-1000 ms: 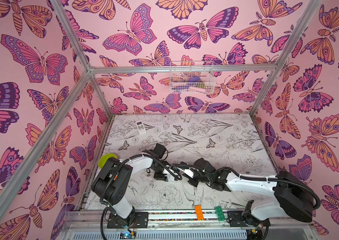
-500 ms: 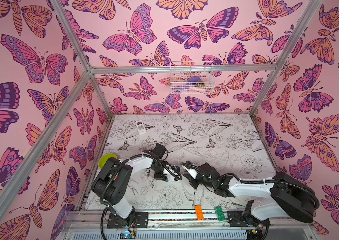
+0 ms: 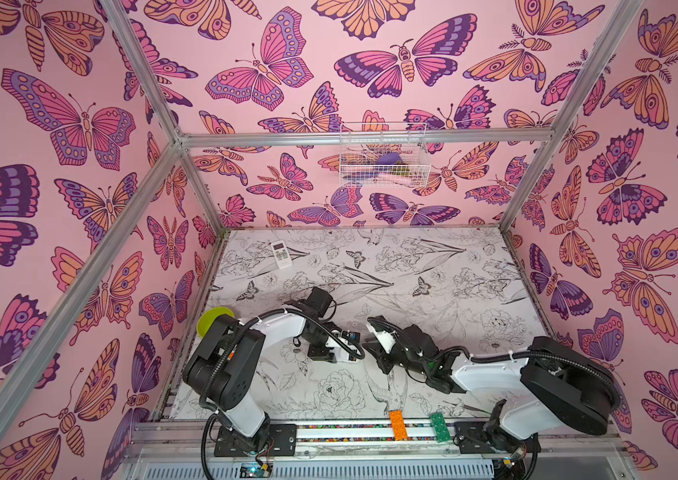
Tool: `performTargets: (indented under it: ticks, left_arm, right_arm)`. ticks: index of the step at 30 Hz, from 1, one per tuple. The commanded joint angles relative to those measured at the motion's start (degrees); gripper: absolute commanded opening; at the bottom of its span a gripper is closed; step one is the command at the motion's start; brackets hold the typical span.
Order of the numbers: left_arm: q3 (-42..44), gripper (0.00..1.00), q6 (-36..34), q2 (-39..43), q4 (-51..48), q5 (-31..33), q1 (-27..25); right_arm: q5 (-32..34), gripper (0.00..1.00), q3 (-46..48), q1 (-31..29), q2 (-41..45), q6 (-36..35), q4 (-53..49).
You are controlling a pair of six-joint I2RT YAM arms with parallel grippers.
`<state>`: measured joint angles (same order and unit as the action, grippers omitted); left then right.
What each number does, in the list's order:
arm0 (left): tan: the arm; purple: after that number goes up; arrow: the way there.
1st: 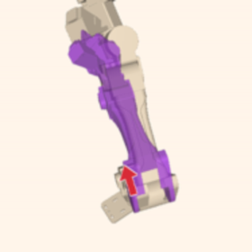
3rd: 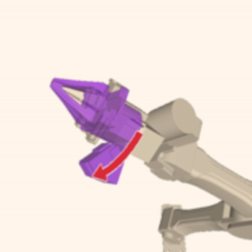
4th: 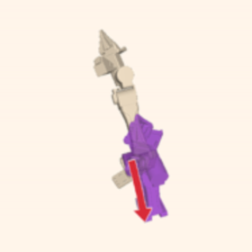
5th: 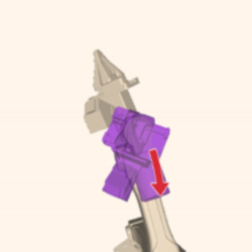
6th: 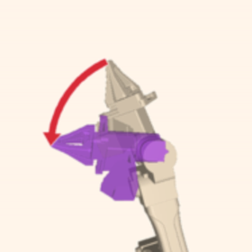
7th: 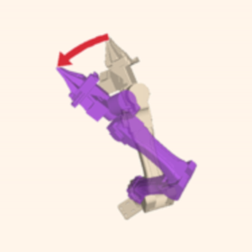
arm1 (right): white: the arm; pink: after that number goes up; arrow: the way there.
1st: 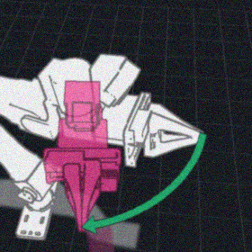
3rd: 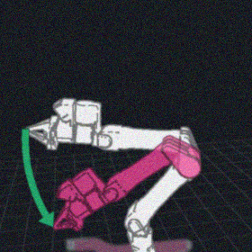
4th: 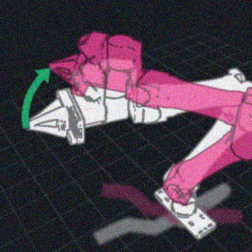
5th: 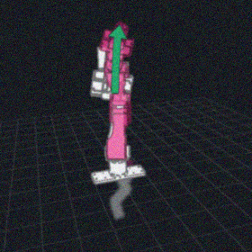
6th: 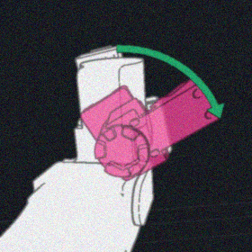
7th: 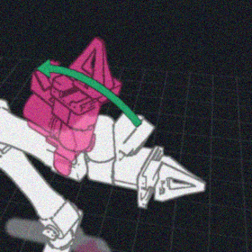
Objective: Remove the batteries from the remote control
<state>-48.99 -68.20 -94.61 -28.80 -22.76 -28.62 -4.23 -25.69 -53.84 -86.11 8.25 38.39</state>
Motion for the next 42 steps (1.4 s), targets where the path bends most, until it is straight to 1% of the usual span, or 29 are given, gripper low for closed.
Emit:
performTargets:
  ticks: [1,9,14,18,22,27,34,37,38,42]
  left_arm:
    - [1.72,0.51,-2.06,-1.59,0.64,0.84,-1.17]
    - [1.71,0.51,-1.93,-1.67,0.67,0.89,-1.26]
    - [1.88,0.51,-1.95,-1.54,0.79,0.96,-1.31]
    - [2.05,0.51,-1.93,-1.46,0.93,0.99,-1.27]
    - [2.15,0.51,-1.95,-1.26,1.00,1.01,-1.26]
    - [2.15,0.51,-1.84,-1.23,1.11,1.07,-1.24]
    - [2.08,0.51,-1.75,-1.21,1.05,1.16,-1.18]
    - [1.98,0.52,-1.58,-1.20,1.11,1.23,-1.23]
    - [1.87,0.53,-1.28,-1.13,1.09,1.12,-1.18]
    - [0.94,0.65,-0.18,-0.75,1.02,-0.01,-1.26]
  right_arm:
    - [-5.33,0.00,-1.52,2.83,-5.33,3.82,-3.91]
    - [-11.10,0.00,-2.85,8.33,-4.40,6.78,-4.93]
    - [-13.55,0.00,-2.79,10.98,-5.08,10.57,-1.04]
    - [-18.91,0.00,-3.17,13.45,-7.47,13.17,2.82]
    - [-22.35,0.00,-4.05,14.25,-8.38,13.48,3.00]
    - [-23.15,0.00,-4.28,14.87,-7.19,12.94,2.25]
    - [-21.10,0.00,-3.91,15.45,-4.43,11.08,-0.86]
    - [-21.70,0.00,-3.82,15.99,-4.42,11.65,-0.45]
    - [-22.14,0.00,-3.90,15.97,-4.40,11.78,-0.34]
    - [-24.24,0.00,-3.95,16.11,-5.50,13.73,2.40]
